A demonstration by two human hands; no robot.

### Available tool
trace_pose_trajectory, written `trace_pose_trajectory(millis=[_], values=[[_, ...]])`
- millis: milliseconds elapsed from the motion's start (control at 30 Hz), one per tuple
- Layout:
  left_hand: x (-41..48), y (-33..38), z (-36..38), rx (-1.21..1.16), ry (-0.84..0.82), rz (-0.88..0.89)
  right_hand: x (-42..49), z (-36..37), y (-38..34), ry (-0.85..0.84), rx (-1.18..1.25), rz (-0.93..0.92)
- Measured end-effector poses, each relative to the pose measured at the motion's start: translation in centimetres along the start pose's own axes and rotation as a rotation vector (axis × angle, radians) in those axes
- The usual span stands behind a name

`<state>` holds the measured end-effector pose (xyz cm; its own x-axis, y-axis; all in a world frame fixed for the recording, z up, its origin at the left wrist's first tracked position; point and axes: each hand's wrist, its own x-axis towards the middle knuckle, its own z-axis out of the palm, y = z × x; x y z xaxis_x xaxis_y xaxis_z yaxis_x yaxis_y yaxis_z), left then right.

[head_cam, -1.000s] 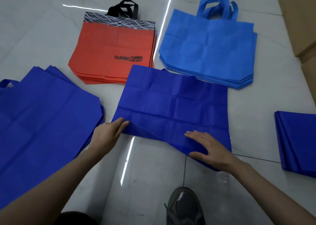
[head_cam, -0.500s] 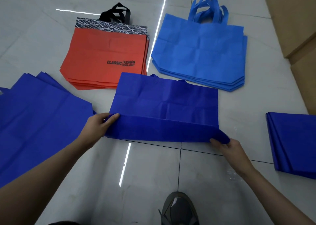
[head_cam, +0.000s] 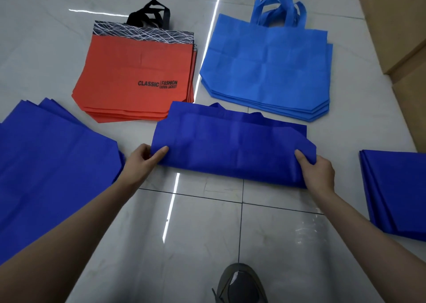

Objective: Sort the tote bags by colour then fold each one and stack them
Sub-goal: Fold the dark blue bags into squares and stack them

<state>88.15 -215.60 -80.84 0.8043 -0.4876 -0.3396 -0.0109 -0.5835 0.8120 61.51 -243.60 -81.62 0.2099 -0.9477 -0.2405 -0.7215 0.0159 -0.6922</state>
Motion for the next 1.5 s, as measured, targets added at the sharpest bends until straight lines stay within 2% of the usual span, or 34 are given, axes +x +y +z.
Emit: trace_pose_trajectory(millis=[167,267,333,400,467,567,633,700,767,833,933,1100,1233,1300,1400,1500], values=[[0.4,-1.3,0.9,0.431,-0.045,-0.191,-0.1,0.8,0.4,0.083,-0.414,0.032],[-0.6,-1.6,1.3,0.734,-0.039,-0.254,-0.6,1.0,1.5,0.056,-0.565,0.051],[-0.8,-1.3,1.1,0.81,-0.119,-0.297,-1.0,0.9,1.6,0.037,-0.653,0.067],[-0.7,-0.4,0.6,0.852,-0.267,-0.377,-1.4,0.8,1.0,0.077,-0.723,0.028],[-0.9,0.9,0.5,1.003,-0.318,-0.397,-1.9,0.9,0.7,0.19,-0.715,-0.189],[-1.8,3.1,1.2,1.272,-0.152,-0.298,-3.8,2.5,-0.4,0.252,-0.587,-0.685],[-2.3,3.8,2.5,1.275,0.005,-0.165,-6.1,4.9,-1.2,0.121,-0.601,-0.905],[-2.6,3.4,4.3,1.165,0.154,0.155,-8.2,7.8,-1.8,-0.089,-0.709,-0.981],[-2.6,2.2,6.2,0.976,0.223,0.482,-9.0,10.0,-2.0,-0.225,-0.814,-0.933],[-2.8,1.0,7.8,0.901,0.131,0.58,-8.3,11.0,-2.1,-0.279,-0.858,-0.846],[-2.6,-1.2,9.2,0.9,-0.032,0.519,-7.4,11.5,-1.9,-0.317,-0.87,-0.793],[-2.1,-3.2,10.1,0.935,-0.014,0.487,-7.5,12.2,-2.1,-0.307,-0.867,-0.845],[-2.1,-3.1,10.1,0.946,-0.015,0.468,-7.1,12.6,-2.5,-0.37,-0.881,-0.897],[-2.0,-3.1,10.0,0.938,-0.024,0.455,-5.4,11.7,-2.0,-0.333,-0.88,-0.798],[-1.9,-3.2,9.9,0.907,-0.046,0.437,-1.6,8.4,-0.8,-0.223,-0.887,-0.538],[-2.0,-2.5,9.8,0.838,-0.036,0.421,1.1,5.8,-0.9,-0.168,-0.904,-0.404]])
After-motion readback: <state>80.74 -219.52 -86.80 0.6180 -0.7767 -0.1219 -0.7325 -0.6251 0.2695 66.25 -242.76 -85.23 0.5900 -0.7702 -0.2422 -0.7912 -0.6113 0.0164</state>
